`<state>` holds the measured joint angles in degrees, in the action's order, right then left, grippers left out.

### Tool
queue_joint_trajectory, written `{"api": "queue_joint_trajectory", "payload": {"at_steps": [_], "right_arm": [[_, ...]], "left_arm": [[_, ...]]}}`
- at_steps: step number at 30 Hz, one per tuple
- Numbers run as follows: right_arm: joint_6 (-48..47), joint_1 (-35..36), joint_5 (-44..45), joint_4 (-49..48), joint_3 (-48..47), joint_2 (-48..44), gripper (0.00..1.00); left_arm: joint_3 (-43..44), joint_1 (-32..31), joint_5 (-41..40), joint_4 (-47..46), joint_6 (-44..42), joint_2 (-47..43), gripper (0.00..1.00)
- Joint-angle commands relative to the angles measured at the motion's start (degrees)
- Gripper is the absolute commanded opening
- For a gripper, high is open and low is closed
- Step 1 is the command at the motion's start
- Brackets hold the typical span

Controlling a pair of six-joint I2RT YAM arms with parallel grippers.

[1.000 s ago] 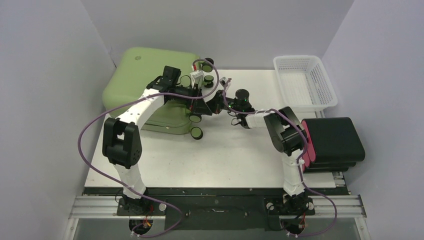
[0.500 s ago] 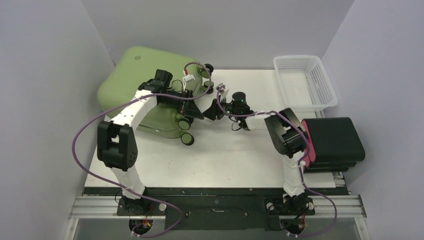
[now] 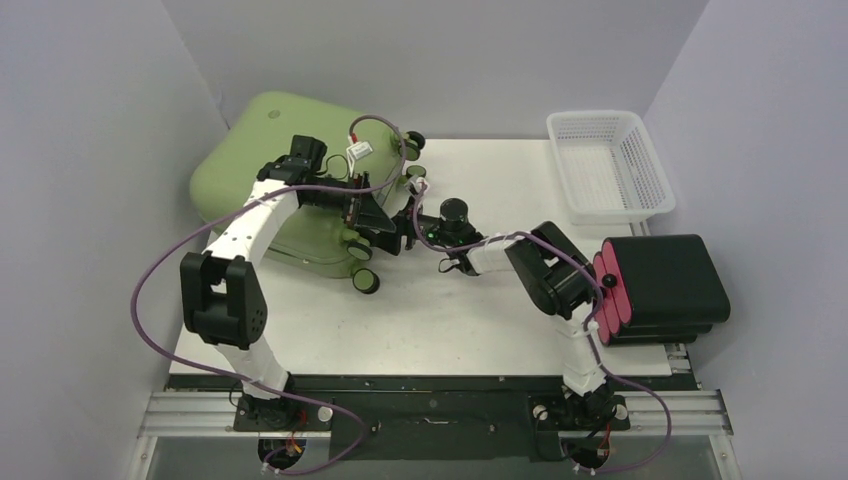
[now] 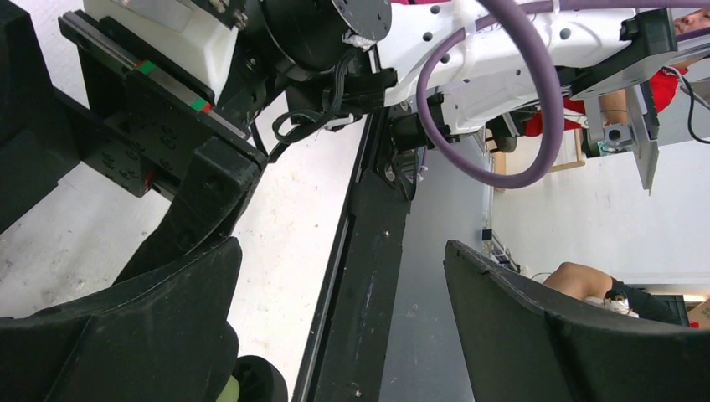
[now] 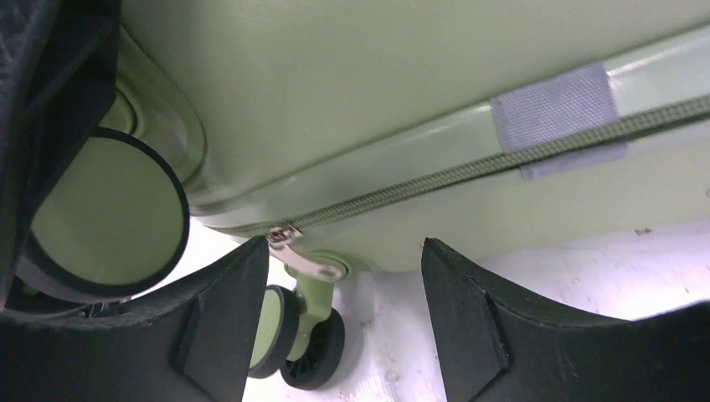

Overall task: Open, take out, and arrange the luggage
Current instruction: Unzip the luggage at the center of the board.

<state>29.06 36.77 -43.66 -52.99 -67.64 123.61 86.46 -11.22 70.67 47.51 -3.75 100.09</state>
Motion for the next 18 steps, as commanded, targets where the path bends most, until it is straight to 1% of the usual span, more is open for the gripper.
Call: {"api": "queue_joint_trajectory", "payload": {"at_steps": [1,5,18], "right_arm": [[0.2,1.78,1.21,-6.93,-2.42,1.37,0.63],[0.29,2.6,0.54,-9.55,-1.96,2.68,0.62],[0.21,4.02,-1.13,-12.52,-1.51,4.54,0.56]], "left_arm": [[1.36,4.18,-2.24,0.85,-1.2,-2.18,0.91],[2.29,5.88,-1.43,1.98,-1.5,-2.18,0.91],[1.43,7.75,-1.33,1.59,-1.39,-4.21,0.93]]}}
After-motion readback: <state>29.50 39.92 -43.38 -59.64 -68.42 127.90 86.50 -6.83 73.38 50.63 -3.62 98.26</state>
